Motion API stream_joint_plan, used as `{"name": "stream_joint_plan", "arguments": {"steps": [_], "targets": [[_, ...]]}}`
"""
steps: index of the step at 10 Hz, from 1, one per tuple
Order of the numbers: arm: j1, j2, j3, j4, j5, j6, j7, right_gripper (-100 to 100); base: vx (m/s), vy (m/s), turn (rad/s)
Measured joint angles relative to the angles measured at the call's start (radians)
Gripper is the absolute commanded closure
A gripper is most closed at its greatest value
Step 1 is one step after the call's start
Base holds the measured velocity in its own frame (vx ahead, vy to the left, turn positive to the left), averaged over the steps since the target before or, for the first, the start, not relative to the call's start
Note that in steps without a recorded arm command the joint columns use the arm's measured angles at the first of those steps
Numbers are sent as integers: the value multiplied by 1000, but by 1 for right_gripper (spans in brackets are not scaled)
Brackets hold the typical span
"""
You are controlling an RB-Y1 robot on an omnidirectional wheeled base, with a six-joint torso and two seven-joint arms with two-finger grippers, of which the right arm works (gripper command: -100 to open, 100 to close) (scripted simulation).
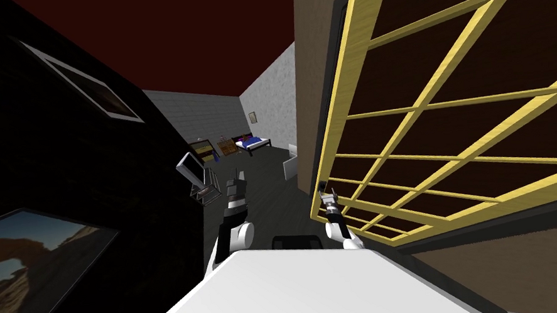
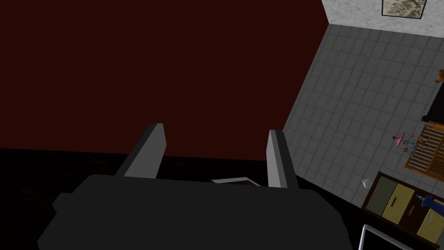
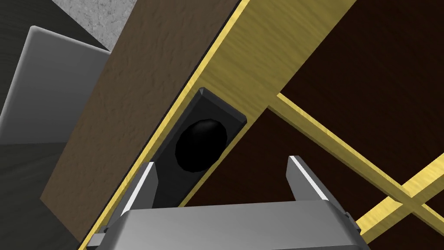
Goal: Push the door open
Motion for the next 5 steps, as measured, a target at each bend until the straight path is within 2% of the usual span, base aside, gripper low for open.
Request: {"name": "stream_joint_plan", "arguments": {"steps": [5], "targets": [[9, 17, 6, -9, -53, -11, -122, -100, -45, 4, 34]]}}
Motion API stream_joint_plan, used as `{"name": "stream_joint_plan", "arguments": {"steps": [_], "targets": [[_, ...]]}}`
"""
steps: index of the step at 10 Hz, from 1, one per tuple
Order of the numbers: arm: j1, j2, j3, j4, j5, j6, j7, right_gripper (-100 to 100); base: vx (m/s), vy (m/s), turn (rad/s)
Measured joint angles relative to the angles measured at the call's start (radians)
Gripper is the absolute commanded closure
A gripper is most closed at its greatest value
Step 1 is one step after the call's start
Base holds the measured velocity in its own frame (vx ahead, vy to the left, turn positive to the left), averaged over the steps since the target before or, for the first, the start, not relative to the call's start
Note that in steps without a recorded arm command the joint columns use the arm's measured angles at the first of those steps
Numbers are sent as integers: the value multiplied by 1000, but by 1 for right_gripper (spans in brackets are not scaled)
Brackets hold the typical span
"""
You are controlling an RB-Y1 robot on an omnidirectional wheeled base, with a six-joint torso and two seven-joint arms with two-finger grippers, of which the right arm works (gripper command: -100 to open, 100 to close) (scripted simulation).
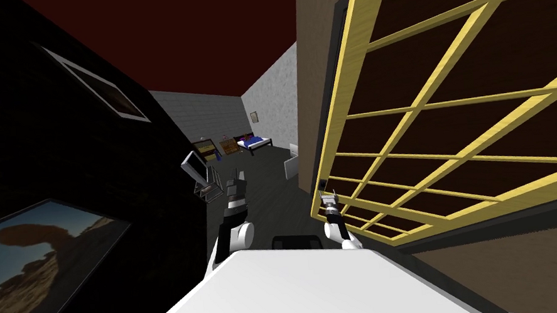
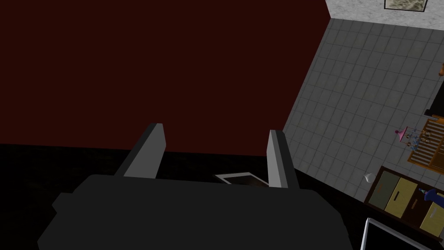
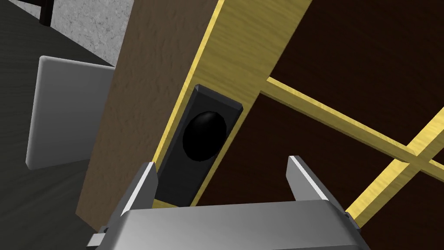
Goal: Push the door open
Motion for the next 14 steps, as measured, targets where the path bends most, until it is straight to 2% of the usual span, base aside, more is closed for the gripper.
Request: {"name": "stream_joint_plan", "arguments": {"steps": [5, 7, 12, 14], "targets": [[7, 22, 6, -4, -52, -13, -126, -100, -52, 8, 37], [13, 37, 9, -12, -79, -17, -183, -100, -46, 2, 27], [23, 68, 13, -25, -120, -24, -284, -100, -38, 8, 26], [23, 75, 14, -25, -128, -25, -303, -100, 21, -5, 8]]}}
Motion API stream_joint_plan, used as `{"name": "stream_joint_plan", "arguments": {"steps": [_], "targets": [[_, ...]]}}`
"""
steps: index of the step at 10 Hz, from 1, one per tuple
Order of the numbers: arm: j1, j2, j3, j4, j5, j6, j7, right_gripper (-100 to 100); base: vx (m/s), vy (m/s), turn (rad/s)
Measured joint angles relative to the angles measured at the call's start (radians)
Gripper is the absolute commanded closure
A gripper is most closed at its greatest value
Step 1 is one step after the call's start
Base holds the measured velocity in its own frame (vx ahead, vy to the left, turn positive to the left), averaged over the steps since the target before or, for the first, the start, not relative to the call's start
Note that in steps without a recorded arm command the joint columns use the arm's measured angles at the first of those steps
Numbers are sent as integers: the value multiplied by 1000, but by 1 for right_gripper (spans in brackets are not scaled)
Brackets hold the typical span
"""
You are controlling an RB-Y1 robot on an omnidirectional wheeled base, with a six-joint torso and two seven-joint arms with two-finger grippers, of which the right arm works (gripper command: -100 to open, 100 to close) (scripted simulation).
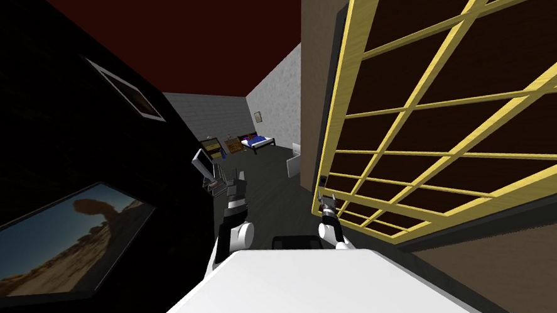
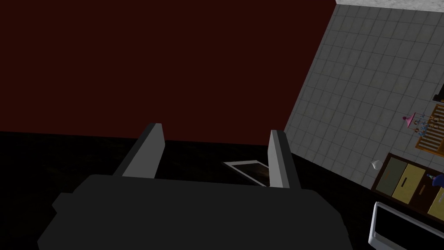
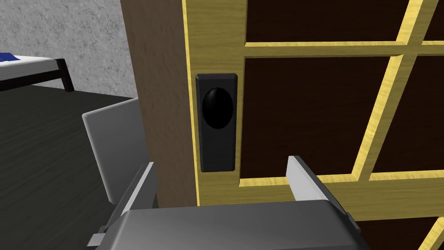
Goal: Push the door open
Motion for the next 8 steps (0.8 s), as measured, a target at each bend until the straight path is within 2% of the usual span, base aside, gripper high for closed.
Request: {"name": "stream_joint_plan", "arguments": {"steps": [1, 3, 5, 7, 8], "targets": [[-3, -16, -1, 7, -1, -3, 0, -100, 133, -56, 20], [12, -51, -2, -19, -1, 9, -2, -100, 178, -74, 24], [-3, -69, -6, 10, -4, -4, -9, -100, 200, -85, 28], [-5, -58, -9, 14, -6, -6, -13, -100, 221, -103, 23], [10, -39, -11, -15, -7, 7, -10, -100, 91, -47, 5]]}}
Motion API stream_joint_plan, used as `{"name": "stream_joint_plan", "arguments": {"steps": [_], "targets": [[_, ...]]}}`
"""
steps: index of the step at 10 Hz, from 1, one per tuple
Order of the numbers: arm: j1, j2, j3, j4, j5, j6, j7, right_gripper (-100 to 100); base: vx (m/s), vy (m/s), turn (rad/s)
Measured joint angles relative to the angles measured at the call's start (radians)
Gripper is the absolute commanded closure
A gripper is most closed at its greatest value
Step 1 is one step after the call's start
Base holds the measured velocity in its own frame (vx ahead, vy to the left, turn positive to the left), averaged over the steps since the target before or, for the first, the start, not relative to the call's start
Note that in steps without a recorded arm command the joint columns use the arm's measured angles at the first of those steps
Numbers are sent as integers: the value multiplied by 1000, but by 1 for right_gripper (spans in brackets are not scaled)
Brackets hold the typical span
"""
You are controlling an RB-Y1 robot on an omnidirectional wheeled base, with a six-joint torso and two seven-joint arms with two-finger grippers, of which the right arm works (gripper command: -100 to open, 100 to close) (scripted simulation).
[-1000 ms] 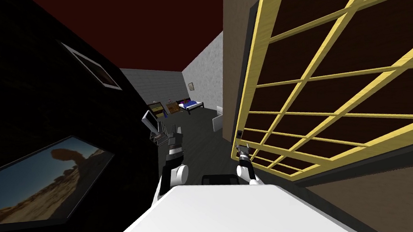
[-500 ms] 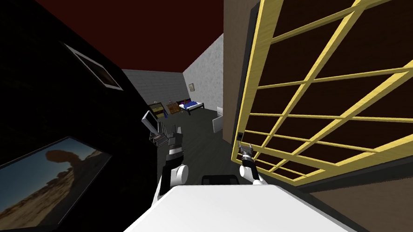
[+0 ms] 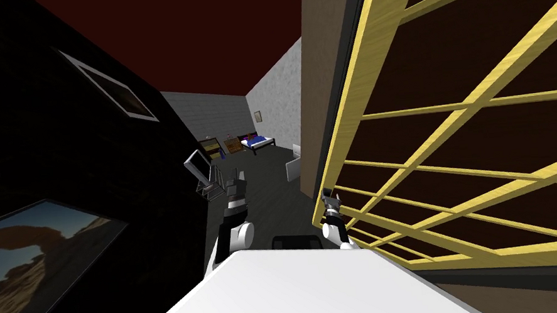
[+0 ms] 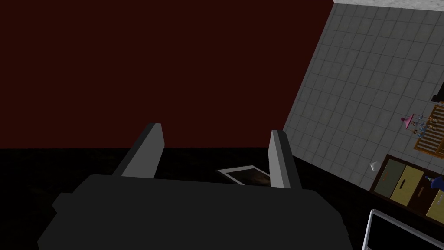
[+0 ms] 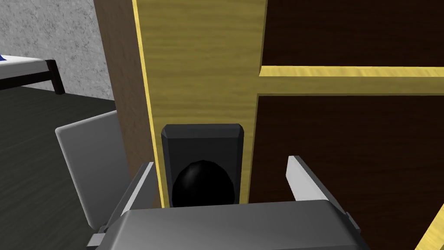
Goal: Push the door open
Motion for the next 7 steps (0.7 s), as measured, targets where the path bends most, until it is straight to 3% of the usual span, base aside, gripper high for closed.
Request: {"name": "stream_joint_plan", "arguments": {"steps": [1, 7], "targets": [[2, 3, 0, -5, 0, 2, 2, 100, -16, 13, 16], [-1, 4, 4, 2, 2, 5, 0, 100, -31, 9, 20]]}}
